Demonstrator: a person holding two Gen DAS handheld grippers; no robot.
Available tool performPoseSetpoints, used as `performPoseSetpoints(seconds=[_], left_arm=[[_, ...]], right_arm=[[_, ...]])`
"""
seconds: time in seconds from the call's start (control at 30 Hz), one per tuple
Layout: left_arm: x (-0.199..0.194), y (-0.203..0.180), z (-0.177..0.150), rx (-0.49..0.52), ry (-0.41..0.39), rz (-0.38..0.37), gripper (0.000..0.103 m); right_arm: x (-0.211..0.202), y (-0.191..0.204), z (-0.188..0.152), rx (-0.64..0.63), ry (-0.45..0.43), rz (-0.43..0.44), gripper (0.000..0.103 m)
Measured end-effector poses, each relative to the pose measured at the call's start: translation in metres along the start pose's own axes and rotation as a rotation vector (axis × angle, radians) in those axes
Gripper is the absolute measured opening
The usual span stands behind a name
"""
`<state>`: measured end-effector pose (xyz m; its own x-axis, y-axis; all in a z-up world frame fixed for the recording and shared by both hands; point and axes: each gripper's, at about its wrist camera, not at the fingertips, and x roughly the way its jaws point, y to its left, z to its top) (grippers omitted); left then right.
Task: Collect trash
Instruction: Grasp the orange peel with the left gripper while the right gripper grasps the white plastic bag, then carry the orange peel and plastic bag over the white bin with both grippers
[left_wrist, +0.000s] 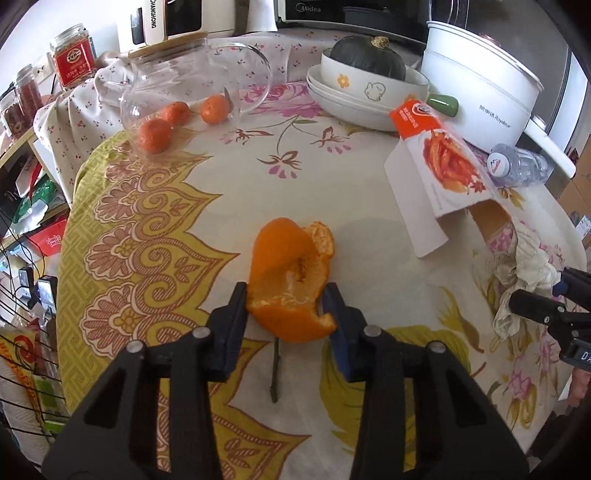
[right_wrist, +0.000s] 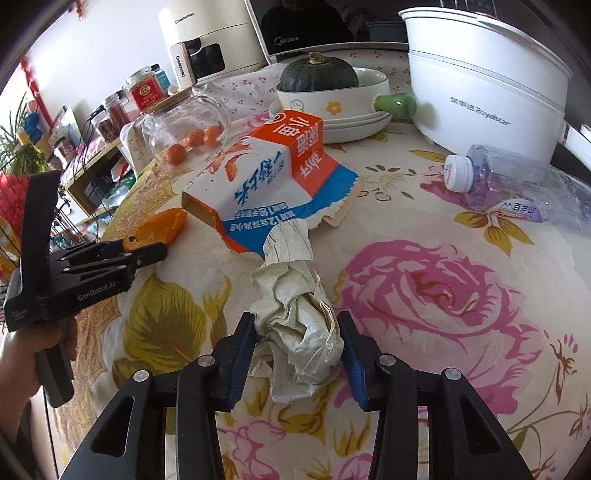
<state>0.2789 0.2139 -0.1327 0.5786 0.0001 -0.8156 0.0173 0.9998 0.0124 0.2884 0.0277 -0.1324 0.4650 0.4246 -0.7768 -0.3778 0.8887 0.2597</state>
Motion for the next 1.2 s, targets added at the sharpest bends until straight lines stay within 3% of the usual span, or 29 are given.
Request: performPoseSetpoints(seconds=[0.33,0.77,0.93,1.2], left_arm=[[-0.03,-0.021,-0.025,-0.045,0.017,-0.046,0.036],[-0.074,-0.07,-0.066,-0.066,0.034,-0.118,0.036],[-0.086,-0.086,-0.077,-0.072,0.043,-0.154,0.027],[-0.09,-0.101,-0.09,-0.043,0.055,-0.163,0.024]], right_arm=[[-0.049,-0.019,-0.014,0.014,-0.026,-0.031,0.044],[-0.133,-0.061,-0.057,0.012,-0.017,-0.093,0.044],[-0.16,-0.082,-0.071,0.042,-0.026,-0.107,0.044],[-0.192,-0.117,-0.092,0.098,-0.039,-0.15,0.044]])
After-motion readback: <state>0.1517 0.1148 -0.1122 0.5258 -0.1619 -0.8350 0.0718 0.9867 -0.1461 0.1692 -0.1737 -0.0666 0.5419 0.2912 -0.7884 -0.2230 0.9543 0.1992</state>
